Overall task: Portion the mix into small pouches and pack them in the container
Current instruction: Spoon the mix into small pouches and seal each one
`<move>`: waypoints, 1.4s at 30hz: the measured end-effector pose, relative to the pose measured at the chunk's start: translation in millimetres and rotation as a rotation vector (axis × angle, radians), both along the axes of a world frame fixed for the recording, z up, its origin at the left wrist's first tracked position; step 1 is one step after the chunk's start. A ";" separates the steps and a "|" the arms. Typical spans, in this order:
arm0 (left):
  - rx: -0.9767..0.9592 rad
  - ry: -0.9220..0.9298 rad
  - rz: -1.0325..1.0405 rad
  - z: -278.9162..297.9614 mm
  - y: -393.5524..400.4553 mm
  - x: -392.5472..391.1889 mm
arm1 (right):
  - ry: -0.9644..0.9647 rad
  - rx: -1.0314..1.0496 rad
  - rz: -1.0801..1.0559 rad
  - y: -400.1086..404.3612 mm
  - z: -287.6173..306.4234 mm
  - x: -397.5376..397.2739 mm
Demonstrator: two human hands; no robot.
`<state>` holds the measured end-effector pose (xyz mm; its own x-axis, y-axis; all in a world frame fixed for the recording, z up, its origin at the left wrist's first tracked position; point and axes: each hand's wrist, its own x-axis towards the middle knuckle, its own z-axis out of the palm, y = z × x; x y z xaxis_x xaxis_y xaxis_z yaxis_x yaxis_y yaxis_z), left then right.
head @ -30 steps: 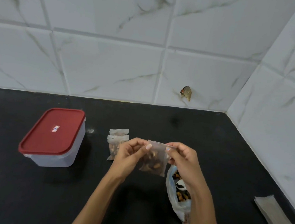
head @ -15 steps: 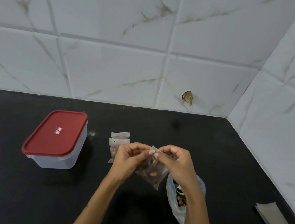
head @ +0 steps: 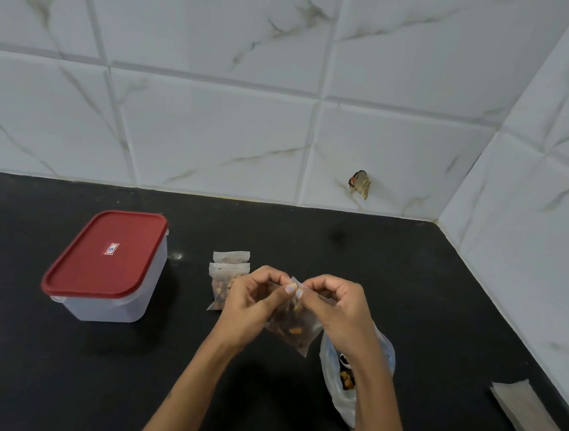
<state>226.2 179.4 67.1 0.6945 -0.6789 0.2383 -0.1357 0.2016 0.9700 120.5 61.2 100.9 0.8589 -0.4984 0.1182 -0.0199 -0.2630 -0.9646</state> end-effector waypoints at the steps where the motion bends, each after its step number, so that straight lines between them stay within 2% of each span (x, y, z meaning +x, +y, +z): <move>1: 0.001 0.008 0.006 0.7 -0.1 0.4 | -0.002 -0.005 -0.006 0.4 -0.5 0.2; 7: -0.018 0.046 0.043 1.7 5.7 3.5 | 0.017 -0.010 0.002 -1.6 -0.8 -0.2; 14: -0.047 0.134 -0.025 2.5 5.6 -1.6 | 0.002 -0.032 0.001 0.1 -1.8 0.3; 28: -0.010 0.094 0.012 -2.1 0.6 1.6 | 0.037 -0.020 -0.025 -6.1 -2.8 2.6; 36: -0.024 0.235 -0.064 -6.1 -0.7 3.8 | 0.032 -0.057 -0.018 -5.4 -2.1 3.4; 42: -0.017 0.132 -0.039 -5.6 -3.3 6.8 | 0.065 -0.090 -0.037 -9.7 -3.0 1.1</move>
